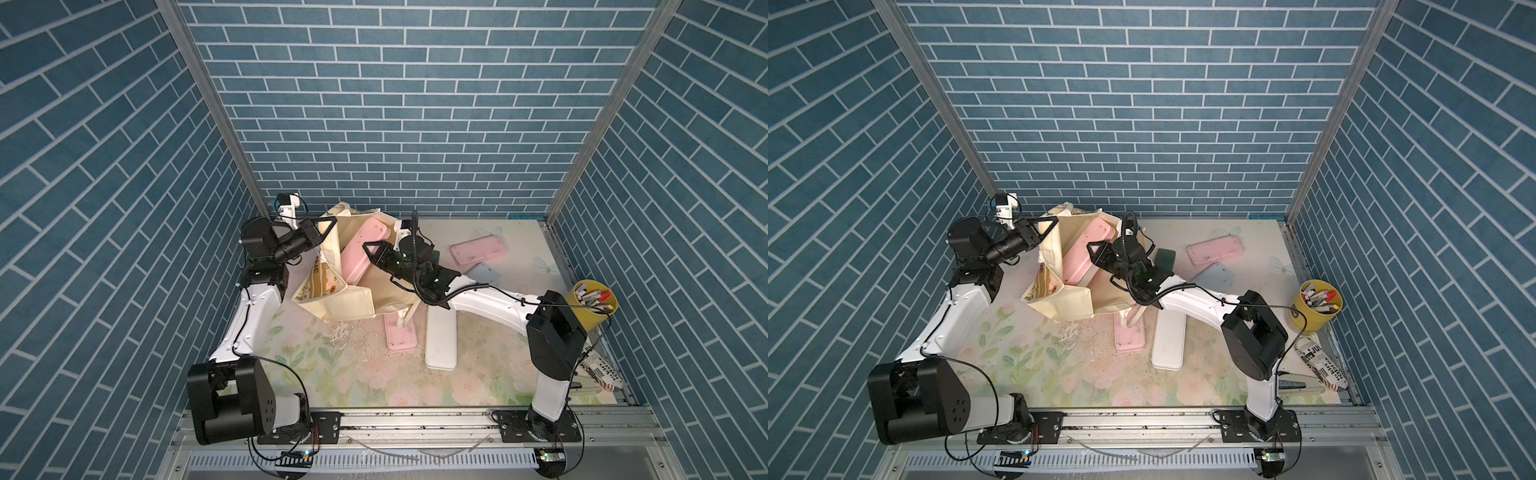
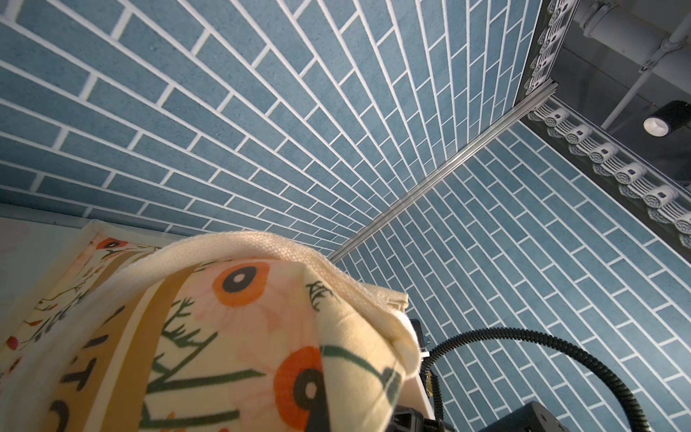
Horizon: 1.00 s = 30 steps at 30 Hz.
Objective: Take out the pencil case from the canvas bag
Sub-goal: Pick up the pencil case from the canvas bag.
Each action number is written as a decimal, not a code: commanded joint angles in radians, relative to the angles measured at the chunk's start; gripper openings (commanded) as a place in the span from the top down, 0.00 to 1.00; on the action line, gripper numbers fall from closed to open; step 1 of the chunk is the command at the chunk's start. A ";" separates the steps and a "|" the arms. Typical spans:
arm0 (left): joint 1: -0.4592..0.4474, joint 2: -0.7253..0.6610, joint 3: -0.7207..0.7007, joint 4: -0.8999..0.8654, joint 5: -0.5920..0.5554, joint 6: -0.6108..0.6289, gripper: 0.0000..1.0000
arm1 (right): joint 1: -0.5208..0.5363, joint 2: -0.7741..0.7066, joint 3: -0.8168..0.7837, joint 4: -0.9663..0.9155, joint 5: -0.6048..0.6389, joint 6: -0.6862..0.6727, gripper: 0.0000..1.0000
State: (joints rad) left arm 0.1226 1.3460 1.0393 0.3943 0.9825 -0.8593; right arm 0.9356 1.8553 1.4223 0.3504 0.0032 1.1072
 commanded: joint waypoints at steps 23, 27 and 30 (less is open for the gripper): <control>0.047 0.012 0.003 0.183 0.016 -0.122 0.98 | -0.006 -0.175 -0.176 0.377 -0.153 -0.285 0.93; 0.051 0.016 0.003 0.183 0.015 -0.128 0.98 | -0.004 -0.196 -0.197 0.411 -0.160 -0.310 0.93; 0.051 0.018 0.002 0.183 0.014 -0.130 0.98 | -0.004 -0.212 -0.214 0.442 -0.154 -0.328 0.94</control>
State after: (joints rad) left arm 0.1673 1.3712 1.0351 0.4698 0.9878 -0.9813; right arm 0.9348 1.7096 1.2362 0.6533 -0.1333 0.8288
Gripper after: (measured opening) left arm 0.054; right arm 0.308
